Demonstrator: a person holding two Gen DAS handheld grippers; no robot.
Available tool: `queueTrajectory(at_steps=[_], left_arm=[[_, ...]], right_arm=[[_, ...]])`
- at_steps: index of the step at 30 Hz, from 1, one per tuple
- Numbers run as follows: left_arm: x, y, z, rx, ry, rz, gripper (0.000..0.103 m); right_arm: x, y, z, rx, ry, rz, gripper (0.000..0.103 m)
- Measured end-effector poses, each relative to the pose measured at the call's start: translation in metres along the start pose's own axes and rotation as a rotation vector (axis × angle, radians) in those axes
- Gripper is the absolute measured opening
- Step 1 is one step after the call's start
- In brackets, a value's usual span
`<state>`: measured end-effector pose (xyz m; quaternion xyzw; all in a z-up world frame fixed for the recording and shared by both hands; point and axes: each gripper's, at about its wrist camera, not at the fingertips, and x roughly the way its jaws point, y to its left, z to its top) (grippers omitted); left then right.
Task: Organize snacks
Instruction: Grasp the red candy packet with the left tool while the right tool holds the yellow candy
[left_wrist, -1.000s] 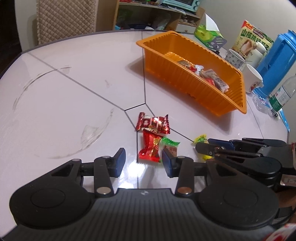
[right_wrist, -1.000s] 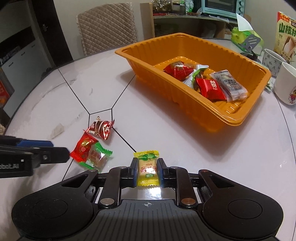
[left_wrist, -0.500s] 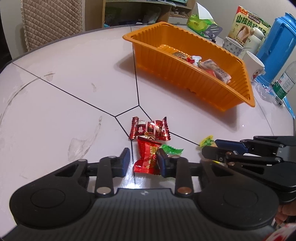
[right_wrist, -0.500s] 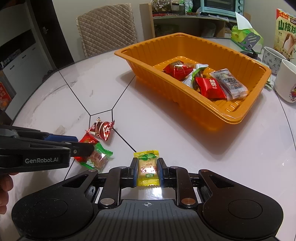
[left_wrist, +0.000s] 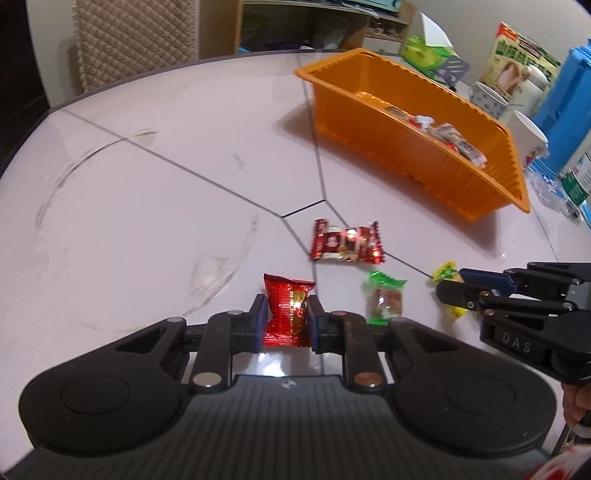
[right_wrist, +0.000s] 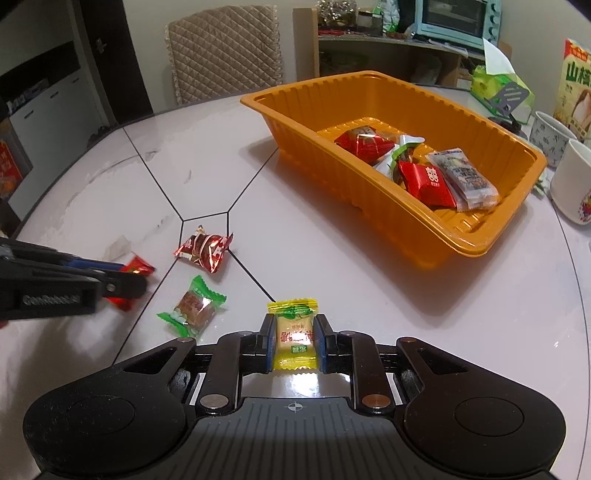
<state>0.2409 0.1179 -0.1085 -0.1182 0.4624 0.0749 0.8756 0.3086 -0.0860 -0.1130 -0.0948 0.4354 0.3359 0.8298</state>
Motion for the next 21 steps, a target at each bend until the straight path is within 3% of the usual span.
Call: queueTrajectory(at_steps=[14,21], left_arm=[[-0.021,0.001,0.000,-0.019,-0.036,0.002,0.020],[-0.034,-0.011,0.007,-0.011,-0.060,-0.024,0.020]], right_arm=[[-0.001,-0.007,0.003,0.029,0.025,0.019,0.021],[-0.025,-0.020,0.004,0.112,-0.003,0.059,0.021]])
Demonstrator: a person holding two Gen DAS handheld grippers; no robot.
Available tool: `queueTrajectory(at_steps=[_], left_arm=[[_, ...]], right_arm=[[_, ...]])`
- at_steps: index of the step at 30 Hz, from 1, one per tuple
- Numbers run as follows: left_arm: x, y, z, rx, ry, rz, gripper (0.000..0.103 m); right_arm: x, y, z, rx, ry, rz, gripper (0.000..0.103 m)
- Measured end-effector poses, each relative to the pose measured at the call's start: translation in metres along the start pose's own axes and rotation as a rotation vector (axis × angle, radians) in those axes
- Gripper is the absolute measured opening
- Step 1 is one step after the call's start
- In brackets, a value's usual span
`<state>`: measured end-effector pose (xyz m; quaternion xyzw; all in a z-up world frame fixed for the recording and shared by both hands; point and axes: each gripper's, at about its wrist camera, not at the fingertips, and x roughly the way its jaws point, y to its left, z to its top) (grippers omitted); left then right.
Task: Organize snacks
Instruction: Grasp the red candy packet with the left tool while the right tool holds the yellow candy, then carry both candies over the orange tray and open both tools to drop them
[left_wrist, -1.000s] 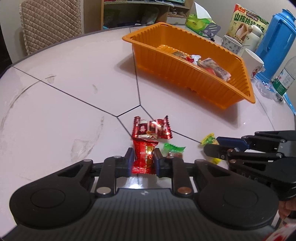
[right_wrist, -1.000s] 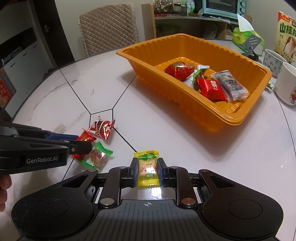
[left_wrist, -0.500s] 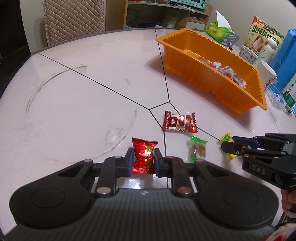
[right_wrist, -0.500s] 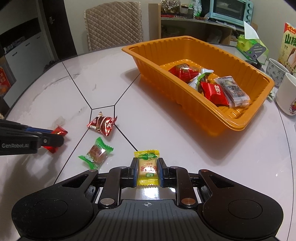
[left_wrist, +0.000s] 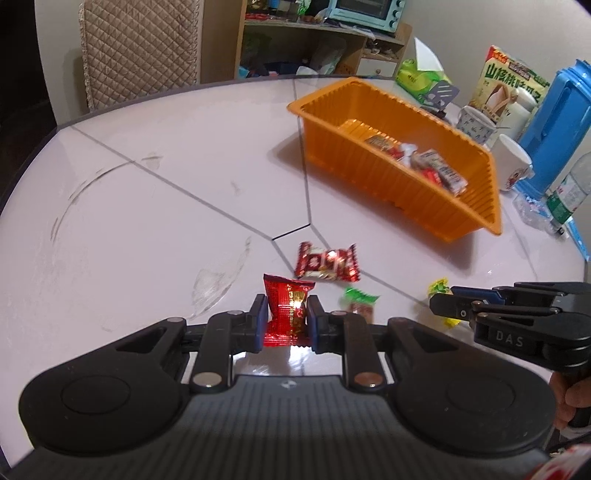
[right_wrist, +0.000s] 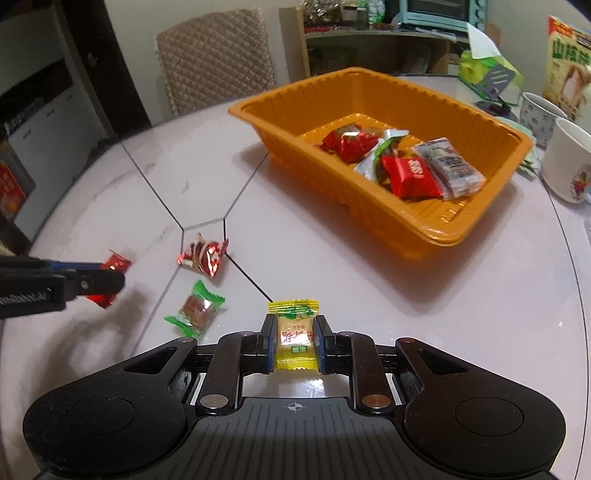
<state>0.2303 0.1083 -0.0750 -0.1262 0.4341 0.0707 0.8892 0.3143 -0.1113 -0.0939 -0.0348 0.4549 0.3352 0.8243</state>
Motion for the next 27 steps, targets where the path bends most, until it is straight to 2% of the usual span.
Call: queueTrajectory(at_steps=[8,13,21,27], left_arm=[[-0.014,-0.026,0.023,0.042,-0.057,-0.066,0.020],[-0.015,-0.047,0.047,0.093,-0.100,-0.096,0.020],[-0.001,-0.072,0.089,0.136,-0.142,-0.124,0.020],[0.014,-0.081,0.115,0.142,-0.152,-0.143,0.020]], right_arm=[[-0.047,-0.011,0.014,0.074,-0.087,0.045,0.021],[-0.065,-0.026,0.035,0.120,-0.137,0.049,0.021],[-0.073,-0.051,0.073,0.136,-0.199,0.017,0.021],[-0.062,-0.067,0.093,0.156,-0.201,0.007,0.021]])
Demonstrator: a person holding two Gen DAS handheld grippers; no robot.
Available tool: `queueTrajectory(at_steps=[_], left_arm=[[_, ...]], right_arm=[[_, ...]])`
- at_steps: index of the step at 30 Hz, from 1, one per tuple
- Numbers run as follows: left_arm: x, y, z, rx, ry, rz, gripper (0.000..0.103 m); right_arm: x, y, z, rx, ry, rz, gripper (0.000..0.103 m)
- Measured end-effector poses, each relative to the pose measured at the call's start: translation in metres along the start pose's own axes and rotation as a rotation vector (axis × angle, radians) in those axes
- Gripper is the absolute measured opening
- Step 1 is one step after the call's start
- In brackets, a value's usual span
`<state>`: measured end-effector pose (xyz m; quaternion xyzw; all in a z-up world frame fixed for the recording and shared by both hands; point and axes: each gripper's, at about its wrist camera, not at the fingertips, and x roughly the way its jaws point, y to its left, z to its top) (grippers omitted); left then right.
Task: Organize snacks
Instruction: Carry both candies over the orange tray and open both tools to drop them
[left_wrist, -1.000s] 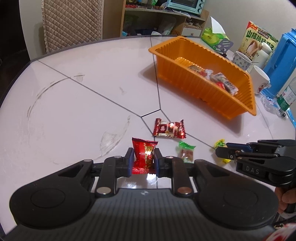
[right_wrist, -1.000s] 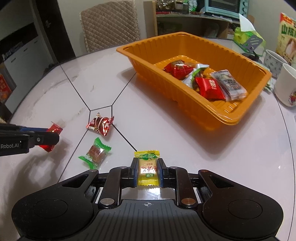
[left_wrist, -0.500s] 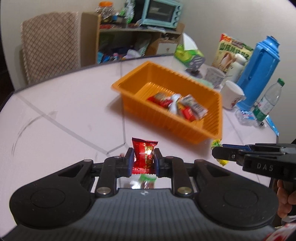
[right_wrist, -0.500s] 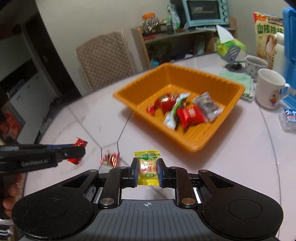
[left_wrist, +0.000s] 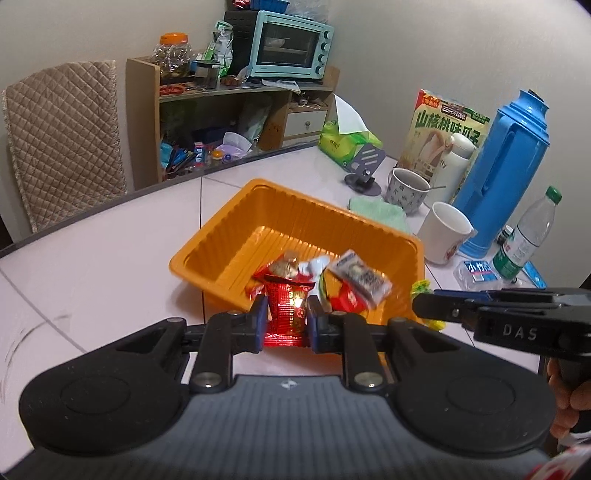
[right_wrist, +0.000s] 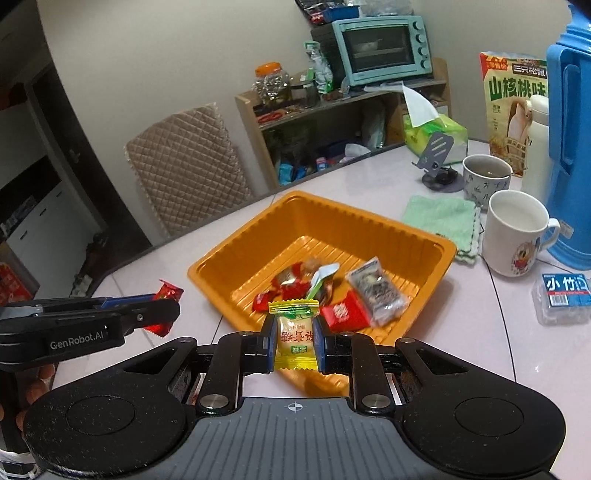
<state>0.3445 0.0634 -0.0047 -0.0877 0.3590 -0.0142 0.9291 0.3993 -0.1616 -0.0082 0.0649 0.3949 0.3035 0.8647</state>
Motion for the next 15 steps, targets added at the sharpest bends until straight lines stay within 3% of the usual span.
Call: queueTrajectory(at_steps=[15], left_arm=[[0.044,-0.005,0.022,0.009,0.031,-0.018,0.020]], right_arm=[[0.045,-0.020,0.002,0.006,0.070,-0.040,0.021]])
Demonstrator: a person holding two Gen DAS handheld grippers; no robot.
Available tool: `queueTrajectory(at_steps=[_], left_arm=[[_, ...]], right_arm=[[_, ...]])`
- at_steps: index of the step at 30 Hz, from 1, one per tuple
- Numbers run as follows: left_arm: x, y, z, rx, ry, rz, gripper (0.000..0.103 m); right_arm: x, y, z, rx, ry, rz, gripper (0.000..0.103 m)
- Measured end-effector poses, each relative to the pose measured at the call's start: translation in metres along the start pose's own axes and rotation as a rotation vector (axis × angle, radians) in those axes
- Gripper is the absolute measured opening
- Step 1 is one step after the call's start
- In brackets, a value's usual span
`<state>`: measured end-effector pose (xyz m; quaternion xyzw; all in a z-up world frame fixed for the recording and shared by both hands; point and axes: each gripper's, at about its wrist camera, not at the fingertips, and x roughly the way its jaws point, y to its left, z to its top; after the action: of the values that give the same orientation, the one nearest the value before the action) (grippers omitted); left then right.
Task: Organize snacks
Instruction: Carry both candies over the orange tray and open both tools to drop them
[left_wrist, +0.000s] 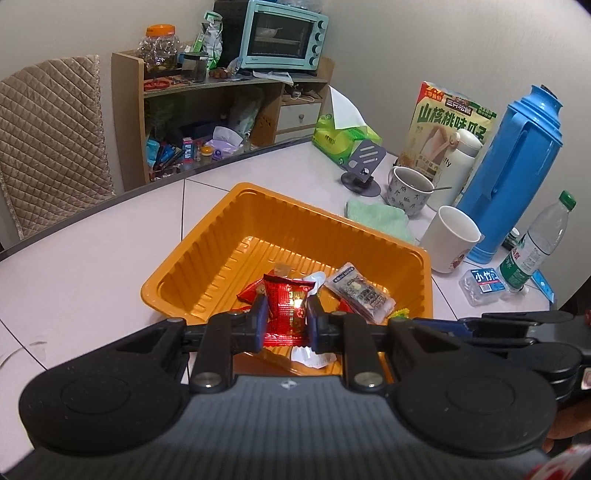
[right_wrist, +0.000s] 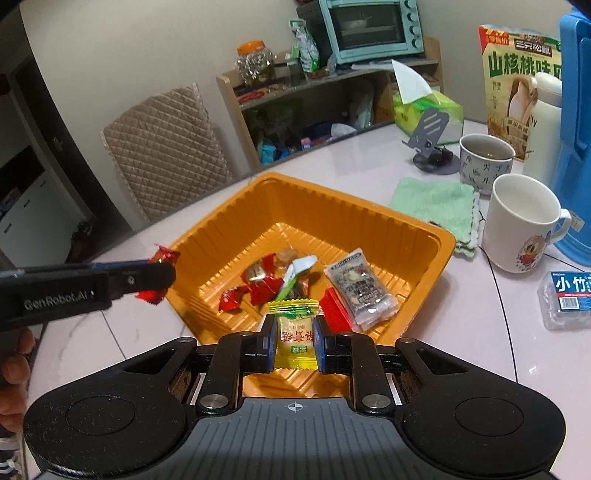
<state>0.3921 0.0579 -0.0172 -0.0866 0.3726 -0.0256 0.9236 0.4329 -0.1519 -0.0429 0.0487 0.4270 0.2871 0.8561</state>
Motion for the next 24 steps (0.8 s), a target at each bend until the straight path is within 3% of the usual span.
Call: queueTrajectory(at_steps=[17,24], left_arm=[[0.020,0.003,0.003,-0.008,0.031,0.000,0.020],[0.023,0.003,0.004,-0.011,0.033,0.000,0.020]], right_arm=[[0.024,-0.016,0.003,0.054,0.078,0.033,0.022],[0.020,-0.018,0.008,0.065,0.066,0.049,0.023]])
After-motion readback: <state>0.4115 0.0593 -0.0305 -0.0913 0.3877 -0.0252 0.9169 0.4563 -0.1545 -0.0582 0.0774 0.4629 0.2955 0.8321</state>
